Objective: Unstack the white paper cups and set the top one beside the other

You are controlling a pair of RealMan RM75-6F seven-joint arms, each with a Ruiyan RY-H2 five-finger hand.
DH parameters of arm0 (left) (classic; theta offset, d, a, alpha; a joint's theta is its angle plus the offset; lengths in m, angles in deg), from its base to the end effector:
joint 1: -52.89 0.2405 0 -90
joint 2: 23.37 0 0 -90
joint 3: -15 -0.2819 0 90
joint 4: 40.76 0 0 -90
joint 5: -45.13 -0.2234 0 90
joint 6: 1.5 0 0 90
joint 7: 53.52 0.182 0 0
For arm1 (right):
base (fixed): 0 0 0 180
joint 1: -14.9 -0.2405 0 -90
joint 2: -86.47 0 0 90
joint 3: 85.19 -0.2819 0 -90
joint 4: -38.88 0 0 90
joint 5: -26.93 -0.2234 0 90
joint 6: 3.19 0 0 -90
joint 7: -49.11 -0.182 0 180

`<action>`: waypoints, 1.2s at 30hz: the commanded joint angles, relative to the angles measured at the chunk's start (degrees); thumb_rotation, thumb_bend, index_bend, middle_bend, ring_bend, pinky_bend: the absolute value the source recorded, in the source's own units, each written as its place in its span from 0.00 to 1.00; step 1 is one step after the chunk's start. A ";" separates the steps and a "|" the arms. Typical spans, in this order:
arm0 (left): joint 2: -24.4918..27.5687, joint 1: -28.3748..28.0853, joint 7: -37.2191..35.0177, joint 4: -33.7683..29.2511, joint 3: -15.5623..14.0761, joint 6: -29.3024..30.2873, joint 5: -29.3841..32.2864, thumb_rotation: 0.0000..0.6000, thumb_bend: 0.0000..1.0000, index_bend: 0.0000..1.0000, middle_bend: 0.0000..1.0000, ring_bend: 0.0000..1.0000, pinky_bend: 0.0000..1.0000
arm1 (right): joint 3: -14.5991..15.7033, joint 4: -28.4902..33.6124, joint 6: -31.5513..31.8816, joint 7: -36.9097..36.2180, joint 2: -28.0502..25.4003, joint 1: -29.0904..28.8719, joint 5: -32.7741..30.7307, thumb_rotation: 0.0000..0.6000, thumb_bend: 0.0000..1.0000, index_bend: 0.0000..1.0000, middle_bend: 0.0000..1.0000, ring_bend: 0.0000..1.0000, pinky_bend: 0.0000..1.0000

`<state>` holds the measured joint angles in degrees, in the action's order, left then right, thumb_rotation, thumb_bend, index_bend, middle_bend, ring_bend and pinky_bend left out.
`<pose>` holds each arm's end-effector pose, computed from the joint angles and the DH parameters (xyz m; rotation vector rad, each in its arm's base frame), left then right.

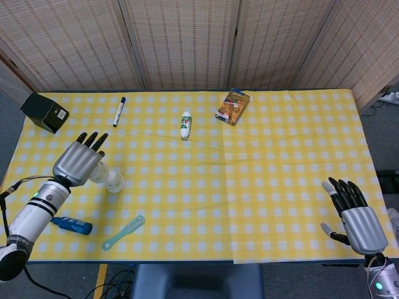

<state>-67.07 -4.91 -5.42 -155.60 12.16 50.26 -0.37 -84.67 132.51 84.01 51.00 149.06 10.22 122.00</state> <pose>-0.1491 0.3957 0.1650 -1.9517 -0.3718 -0.2960 -0.3143 -0.2053 0.1498 1.5419 -0.8271 0.9451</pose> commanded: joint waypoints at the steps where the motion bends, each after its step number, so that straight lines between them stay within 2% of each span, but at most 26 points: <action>1: 1.19 1.67 -0.94 -0.33 -0.52 1.01 -1.14 1.00 0.24 0.47 0.00 0.00 0.15 | 0.30 0.11 0.37 0.24 0.06 0.19 0.69 1.00 0.21 0.00 0.00 0.00 0.00; 12: -1.36 5.43 -7.05 7.23 -0.71 -1.64 -3.54 1.00 0.24 0.46 0.00 0.00 0.15 | 0.31 0.24 0.57 1.74 0.67 0.54 0.88 1.00 0.21 0.00 0.00 0.00 0.00; 27: -10.92 12.33 -23.22 24.28 -0.64 -7.03 -12.72 1.00 0.24 0.45 0.00 0.00 0.15 | 0.20 0.70 -1.33 4.82 2.08 0.09 -0.07 1.00 0.21 0.00 0.00 0.00 0.00; 36: -16.30 13.52 -30.84 32.92 0.30 -10.28 -18.14 1.00 0.24 0.45 0.00 0.00 0.15 | -0.07 0.83 -1.53 5.67 2.54 0.11 -0.69 1.00 0.21 0.00 0.00 0.00 0.00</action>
<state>-82.44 8.30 -35.22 -123.73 12.17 40.72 -17.57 -84.72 133.34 82.48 56.64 151.59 10.34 121.32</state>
